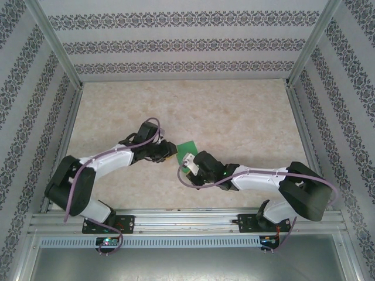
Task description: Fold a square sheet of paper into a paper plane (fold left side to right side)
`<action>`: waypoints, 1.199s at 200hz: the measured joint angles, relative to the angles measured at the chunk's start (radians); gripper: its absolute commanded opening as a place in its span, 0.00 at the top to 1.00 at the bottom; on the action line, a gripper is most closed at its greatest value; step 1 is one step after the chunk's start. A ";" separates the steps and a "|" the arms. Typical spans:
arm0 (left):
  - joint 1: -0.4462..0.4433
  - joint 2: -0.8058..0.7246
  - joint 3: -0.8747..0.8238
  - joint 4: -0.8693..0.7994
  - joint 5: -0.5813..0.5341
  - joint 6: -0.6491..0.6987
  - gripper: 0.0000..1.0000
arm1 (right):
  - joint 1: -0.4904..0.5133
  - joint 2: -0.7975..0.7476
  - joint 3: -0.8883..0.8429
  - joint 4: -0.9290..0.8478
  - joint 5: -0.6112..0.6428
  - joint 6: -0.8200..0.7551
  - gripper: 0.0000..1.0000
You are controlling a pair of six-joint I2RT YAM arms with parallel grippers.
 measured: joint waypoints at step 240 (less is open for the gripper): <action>-0.062 0.388 0.252 -0.089 0.101 0.355 0.99 | -0.281 0.084 -0.017 0.002 -0.461 0.256 1.00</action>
